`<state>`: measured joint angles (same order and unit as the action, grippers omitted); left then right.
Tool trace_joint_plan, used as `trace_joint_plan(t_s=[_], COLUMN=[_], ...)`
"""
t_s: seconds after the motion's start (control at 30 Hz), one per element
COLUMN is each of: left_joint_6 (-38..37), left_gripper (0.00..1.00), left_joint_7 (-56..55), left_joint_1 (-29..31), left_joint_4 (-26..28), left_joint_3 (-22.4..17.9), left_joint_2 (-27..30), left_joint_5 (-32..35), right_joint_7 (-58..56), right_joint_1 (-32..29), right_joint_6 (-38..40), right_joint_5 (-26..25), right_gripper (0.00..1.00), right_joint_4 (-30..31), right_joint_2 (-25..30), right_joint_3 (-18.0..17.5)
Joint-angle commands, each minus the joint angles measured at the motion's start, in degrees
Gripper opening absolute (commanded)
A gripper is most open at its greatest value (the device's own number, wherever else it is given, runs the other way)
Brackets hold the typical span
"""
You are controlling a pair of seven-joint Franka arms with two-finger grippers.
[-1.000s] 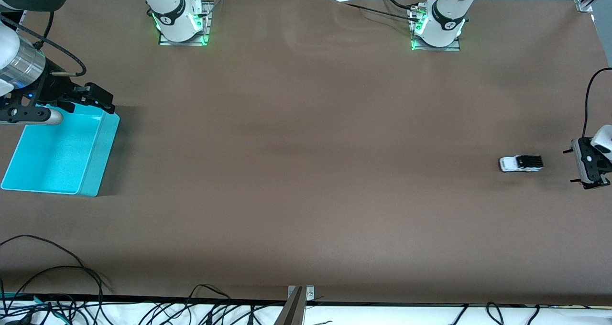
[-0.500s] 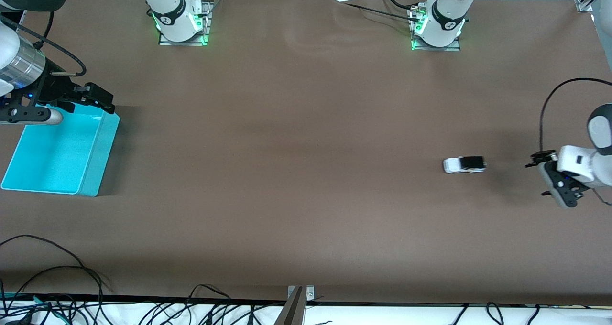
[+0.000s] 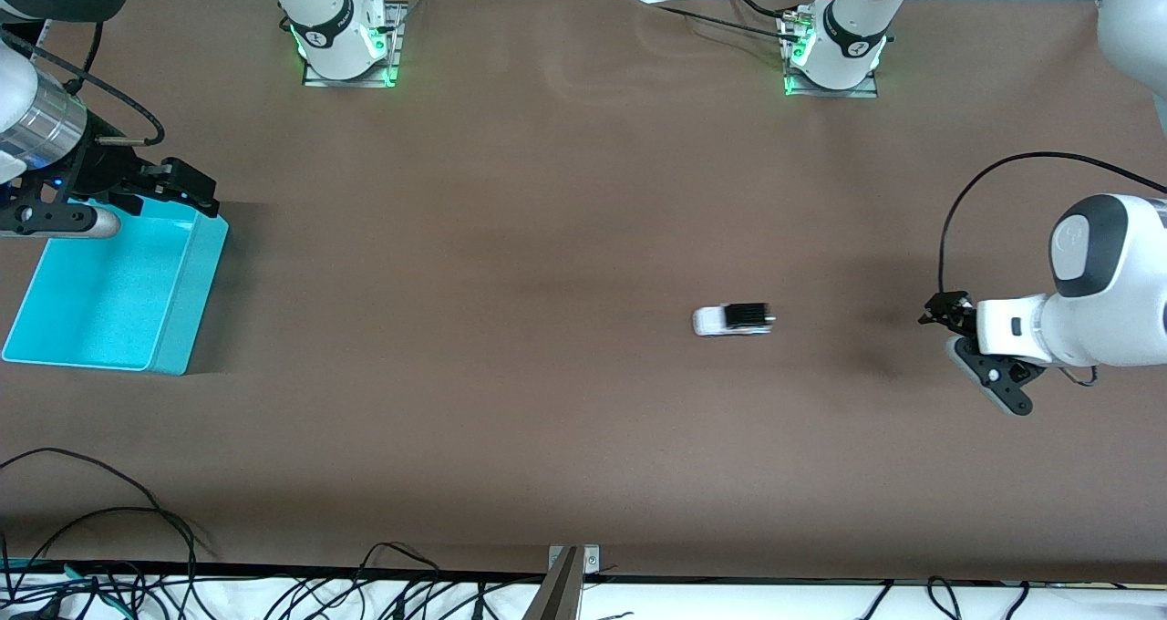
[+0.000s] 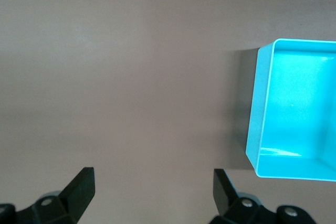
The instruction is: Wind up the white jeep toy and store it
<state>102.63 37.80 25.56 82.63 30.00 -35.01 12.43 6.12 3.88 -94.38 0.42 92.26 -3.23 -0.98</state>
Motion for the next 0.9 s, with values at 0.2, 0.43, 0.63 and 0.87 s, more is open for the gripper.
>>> trace_joint_plan(t_s=[0.2, 0.43, 0.63, 0.87], left_joint_6=[-7.3, -11.6, -13.3, -13.8], left_gripper=[1.00, 1.00, 1.00, 1.00], left_joint_7=[-13.4, -22.4, -27.0, -27.9], left_joint_1=[-3.4, -5.9, -6.6, -5.9], left_joint_4=[-1.7, -1.7, -1.7, -1.8], left_joint_3=[0.1, 0.2, 0.2, -0.3], left_joint_2=[4.7, 8.7, 11.8, 14.7], left_joint_5=[1.2, 1.3, 1.5, 1.5], right_joint_7=[0.6, 0.6, 0.6, -0.3], right_joint_1=[0.0, 0.0, 0.0, 0.0], right_joint_6=[0.7, 0.7, 0.6, 0.5], right_joint_5=[0.0, 0.1, 0.0, -0.1], right_gripper=[1.00, 1.00, 1.00, 1.00], right_joint_4=[-1.3, -1.3, -1.3, -1.3], right_joint_2=[-0.4, -0.4, -0.4, -0.4], right_joint_3=[-0.3, -0.3, -0.3, -0.3])
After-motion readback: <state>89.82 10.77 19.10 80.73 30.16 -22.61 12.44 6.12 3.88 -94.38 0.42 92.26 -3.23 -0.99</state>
